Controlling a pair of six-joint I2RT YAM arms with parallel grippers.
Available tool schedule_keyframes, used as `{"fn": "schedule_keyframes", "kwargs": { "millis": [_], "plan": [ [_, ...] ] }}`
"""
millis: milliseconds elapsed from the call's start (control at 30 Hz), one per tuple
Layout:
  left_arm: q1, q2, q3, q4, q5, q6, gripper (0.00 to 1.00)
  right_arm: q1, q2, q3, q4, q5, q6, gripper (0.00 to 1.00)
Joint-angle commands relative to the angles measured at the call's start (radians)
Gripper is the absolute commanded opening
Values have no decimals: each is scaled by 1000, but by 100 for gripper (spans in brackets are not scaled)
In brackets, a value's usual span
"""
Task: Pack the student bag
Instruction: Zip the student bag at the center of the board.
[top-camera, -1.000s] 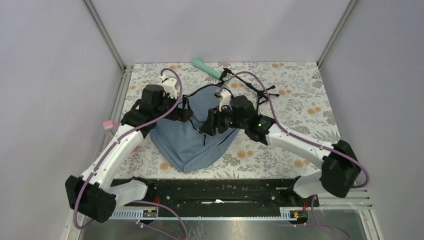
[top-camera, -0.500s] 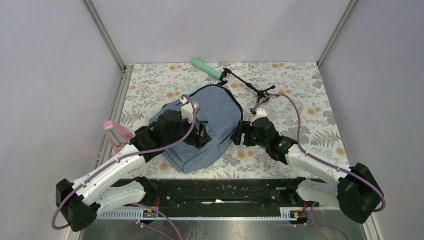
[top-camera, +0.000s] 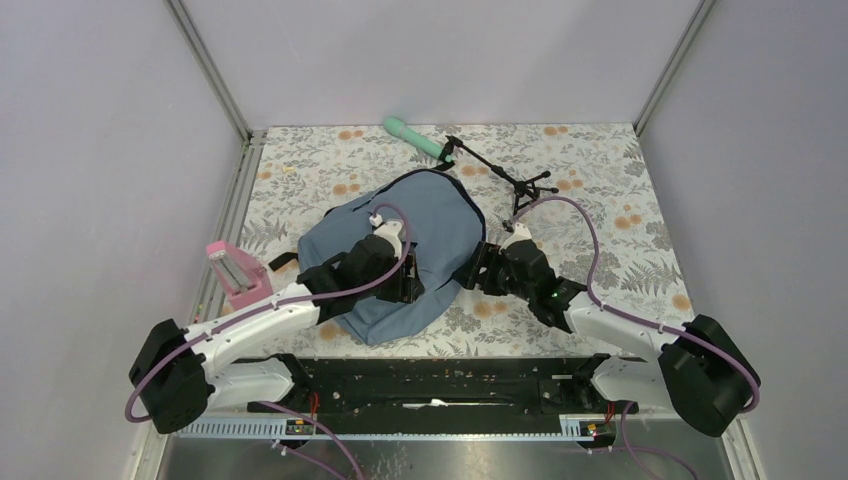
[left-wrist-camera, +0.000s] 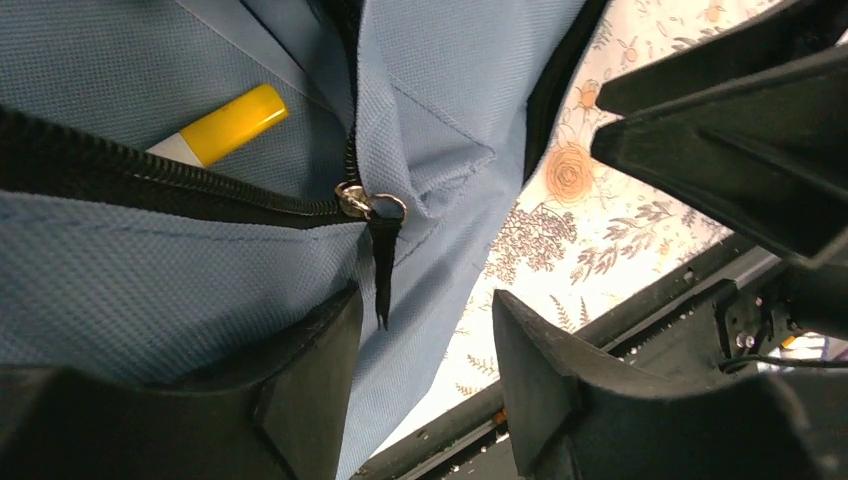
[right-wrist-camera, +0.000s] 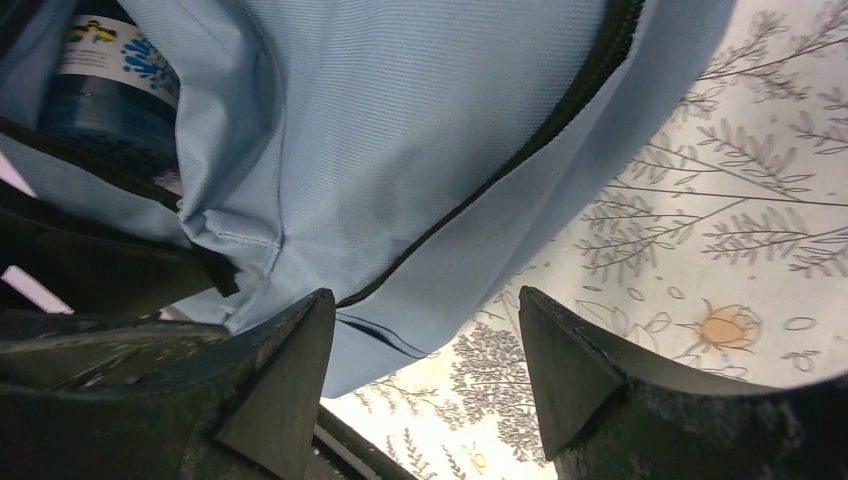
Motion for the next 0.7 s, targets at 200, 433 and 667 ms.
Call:
{"fn": "schedule_keyframes", "kwargs": {
  "millis": [200, 433, 667],
  "plan": [
    [-14, 43, 22, 24, -172, -91, 44, -1, 25, -47, 120, -71, 85, 72],
    [-14, 97, 51, 44, -214, -57, 10, 2, 39, -71, 197, -79, 112, 78],
    [-17, 26, 86, 28, -231, 39, 0, 48, 113, -94, 303, -38, 154, 86]
  ]
}}
